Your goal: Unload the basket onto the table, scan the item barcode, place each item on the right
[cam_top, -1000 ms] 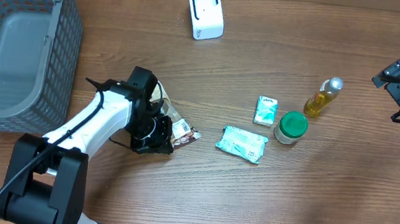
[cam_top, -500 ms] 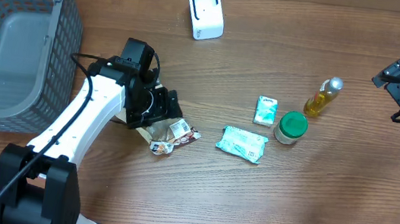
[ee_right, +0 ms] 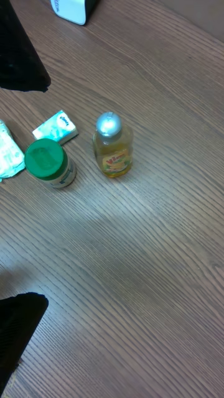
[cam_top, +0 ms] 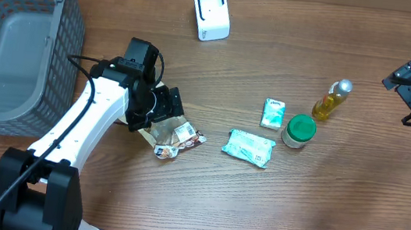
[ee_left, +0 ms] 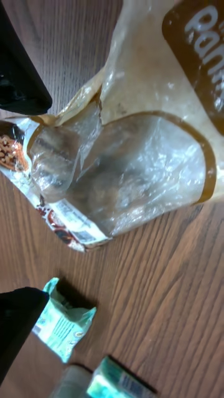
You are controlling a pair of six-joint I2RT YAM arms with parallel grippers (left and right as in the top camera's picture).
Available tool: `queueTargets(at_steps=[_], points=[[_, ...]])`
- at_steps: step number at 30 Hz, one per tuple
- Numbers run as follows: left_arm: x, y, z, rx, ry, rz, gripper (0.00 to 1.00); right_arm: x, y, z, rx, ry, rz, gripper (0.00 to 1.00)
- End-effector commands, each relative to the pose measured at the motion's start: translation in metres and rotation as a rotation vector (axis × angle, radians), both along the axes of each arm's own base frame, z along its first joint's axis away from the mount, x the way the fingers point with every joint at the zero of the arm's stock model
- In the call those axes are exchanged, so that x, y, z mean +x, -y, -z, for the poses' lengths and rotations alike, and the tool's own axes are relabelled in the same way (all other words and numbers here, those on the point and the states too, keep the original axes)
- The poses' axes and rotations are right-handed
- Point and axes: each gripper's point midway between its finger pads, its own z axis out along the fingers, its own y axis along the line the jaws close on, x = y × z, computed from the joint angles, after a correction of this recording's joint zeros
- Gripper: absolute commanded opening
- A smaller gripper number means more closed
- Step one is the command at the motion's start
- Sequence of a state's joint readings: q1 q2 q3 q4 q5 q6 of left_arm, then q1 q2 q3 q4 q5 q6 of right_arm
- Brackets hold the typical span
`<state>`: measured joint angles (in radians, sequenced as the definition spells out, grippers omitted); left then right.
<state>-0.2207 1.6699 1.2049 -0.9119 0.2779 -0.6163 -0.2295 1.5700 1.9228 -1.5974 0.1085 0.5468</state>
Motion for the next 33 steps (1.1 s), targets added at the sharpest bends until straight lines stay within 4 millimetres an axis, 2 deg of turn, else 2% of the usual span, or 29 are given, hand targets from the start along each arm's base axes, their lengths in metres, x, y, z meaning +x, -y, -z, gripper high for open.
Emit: queueTargets(at_steps=[1, 6, 17, 23, 33], points=[[0.007, -0.011, -0.004, 0.042, 0.008, -0.107, 0.88, -0.001, 0.001, -0.003, -0.004, 0.012, 0.008, 1.0], [0.008, -0.02, 0.0, 0.084, -0.007, -0.197, 0.83, -0.001, 0.001, -0.003, -0.004, 0.012, 0.008, 1.0], [0.007, -0.026, 0.003, 0.119, -0.007, -0.212, 0.74, -0.001, 0.001, -0.003, -0.004, 0.012, 0.008, 1.0], [-0.006, -0.031, 0.018, 0.168, -0.057, -0.339, 0.79, -0.001, 0.001, -0.003, -0.004, 0.012, 0.008, 1.0], [-0.007, -0.031, 0.044, 0.197, -0.011, -0.368, 0.77, -0.001, 0.001, -0.003, -0.004, 0.012, 0.008, 1.0]])
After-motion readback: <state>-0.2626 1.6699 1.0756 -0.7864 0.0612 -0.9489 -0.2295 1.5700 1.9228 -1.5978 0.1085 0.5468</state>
